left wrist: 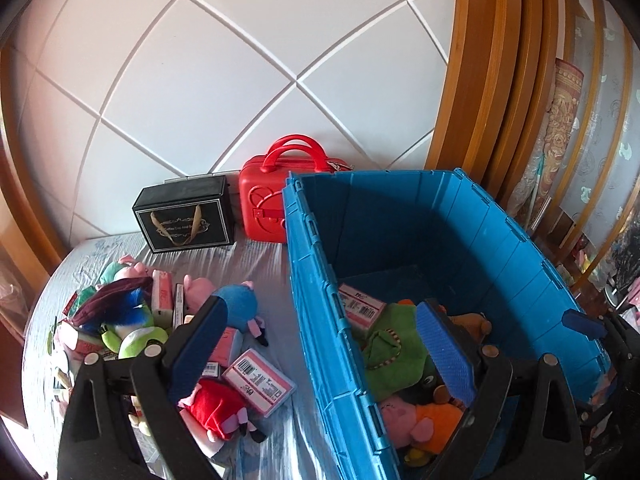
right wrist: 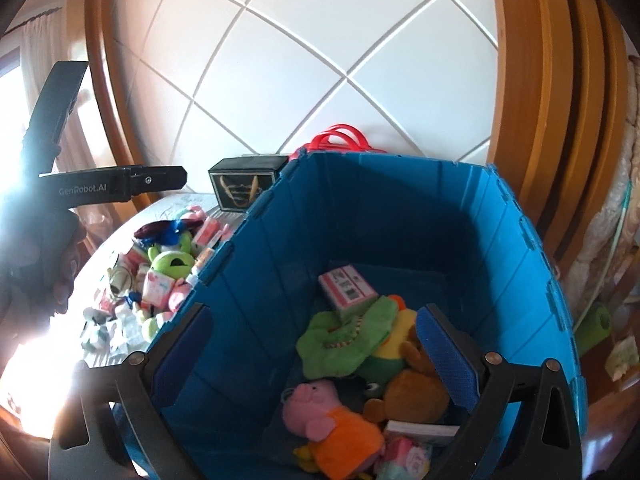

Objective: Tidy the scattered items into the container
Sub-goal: 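Withdraw both tools from the crate back to the heap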

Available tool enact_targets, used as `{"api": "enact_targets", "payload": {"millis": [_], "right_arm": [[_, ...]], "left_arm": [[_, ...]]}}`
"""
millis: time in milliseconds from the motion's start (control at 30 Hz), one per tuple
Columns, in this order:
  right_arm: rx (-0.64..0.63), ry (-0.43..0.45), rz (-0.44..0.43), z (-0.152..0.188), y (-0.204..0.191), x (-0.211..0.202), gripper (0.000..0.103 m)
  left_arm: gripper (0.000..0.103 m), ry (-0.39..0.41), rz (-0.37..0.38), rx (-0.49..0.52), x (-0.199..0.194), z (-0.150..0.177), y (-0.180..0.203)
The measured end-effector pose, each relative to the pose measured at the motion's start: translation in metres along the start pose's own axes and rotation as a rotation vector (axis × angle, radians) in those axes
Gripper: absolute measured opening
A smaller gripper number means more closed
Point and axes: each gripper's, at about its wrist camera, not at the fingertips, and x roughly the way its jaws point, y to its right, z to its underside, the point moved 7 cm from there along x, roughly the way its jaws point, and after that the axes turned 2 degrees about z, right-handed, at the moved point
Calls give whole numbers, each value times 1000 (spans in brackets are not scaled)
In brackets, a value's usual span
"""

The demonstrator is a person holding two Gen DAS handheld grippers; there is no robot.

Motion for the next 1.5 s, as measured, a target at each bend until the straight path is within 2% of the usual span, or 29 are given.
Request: {"api": "enact_targets", "payload": {"millis": [167,433,633,767,1000,1433,1500], "right_arm": [[-33,19,29,-14,-51,2,103],[-35,30,70,-29,-148,8,103],[-24,35,87,-29,-212,18,103],[-29,15,84,-15,-245,27,103],[-65,-10,71,6,-268,42,103],[-54,-33,-48,21,-270,79,103],[-63,-45,-55,24,-275,85,103]], "left_arm": [[96,4,23,-30,-20,19,-48],[96,-13,33,-19,-42,50,-132],[96,-40,20,-47,-52,78,-199],[96,-70,4,-96,-54,103,-235],[96,-133,-37,-173,-46,142,-274],[96,-157,-199,-268,-49,172,-323],[96,-171,-206,-299,-46,181,-335]]}}
